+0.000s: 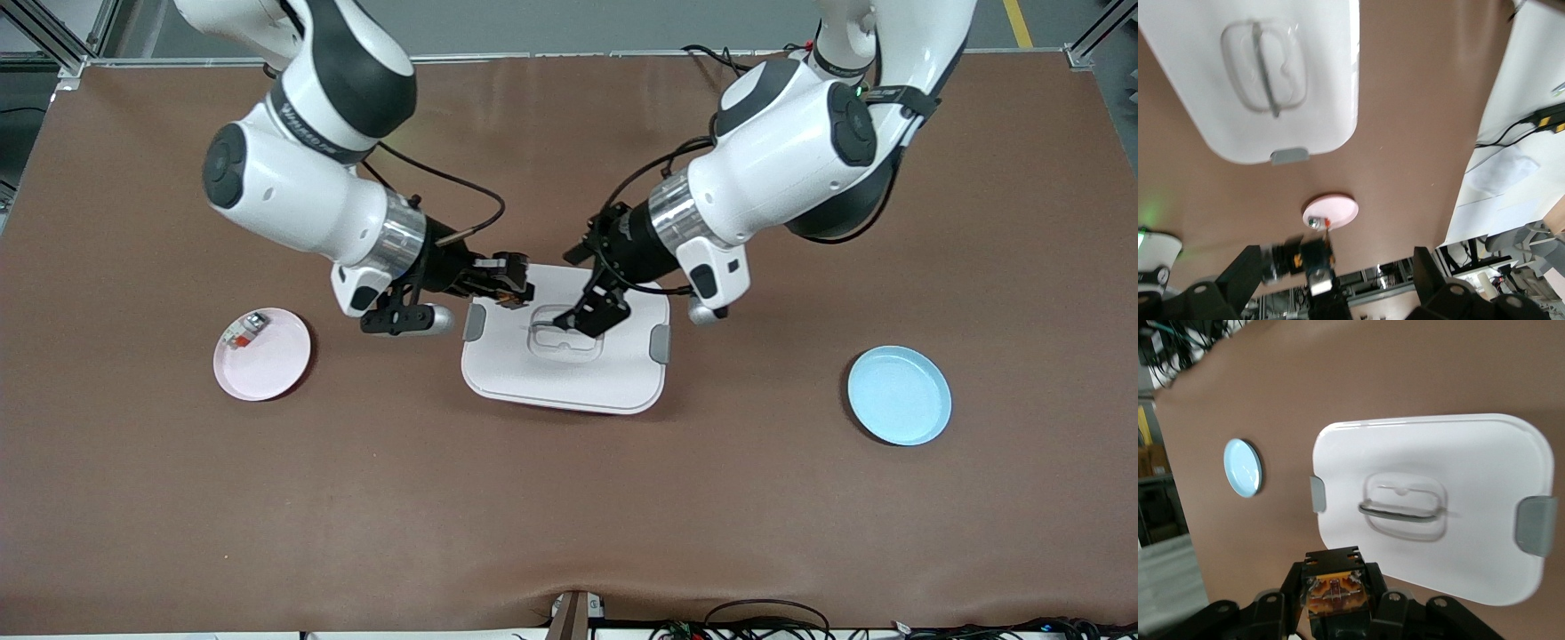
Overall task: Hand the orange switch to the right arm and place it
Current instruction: 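Open the left gripper and carry the switch toward the pink plate with the right gripper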
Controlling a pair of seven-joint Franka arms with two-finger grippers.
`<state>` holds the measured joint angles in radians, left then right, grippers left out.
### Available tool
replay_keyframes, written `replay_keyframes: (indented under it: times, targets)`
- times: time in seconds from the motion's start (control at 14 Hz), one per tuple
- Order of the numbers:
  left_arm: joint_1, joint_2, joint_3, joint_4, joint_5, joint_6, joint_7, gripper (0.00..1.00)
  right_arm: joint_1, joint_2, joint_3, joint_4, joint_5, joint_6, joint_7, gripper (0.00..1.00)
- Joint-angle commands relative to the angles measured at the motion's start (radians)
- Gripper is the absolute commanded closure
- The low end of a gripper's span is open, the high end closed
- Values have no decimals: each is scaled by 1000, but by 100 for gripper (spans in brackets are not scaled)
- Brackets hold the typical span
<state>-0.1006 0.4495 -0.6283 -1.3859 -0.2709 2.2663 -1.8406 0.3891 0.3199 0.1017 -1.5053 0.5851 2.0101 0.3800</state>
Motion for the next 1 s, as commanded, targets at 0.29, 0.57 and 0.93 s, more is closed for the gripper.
replay_keyframes:
  times: [0.29,0.57,0.93]
  targets:
    - [157,-55,-1,-9,203,-129,269,0,-157,-71,10,8,-242,-287,-366,100]
    - [245,-60,2,-10,333,-229,532,0,-210,-102,10,-1,-463,-372,-599,100]
    - [361,-69,1,-10,423,-399,824,0,-344,-133,10,-65,-562,-367,-1057,100]
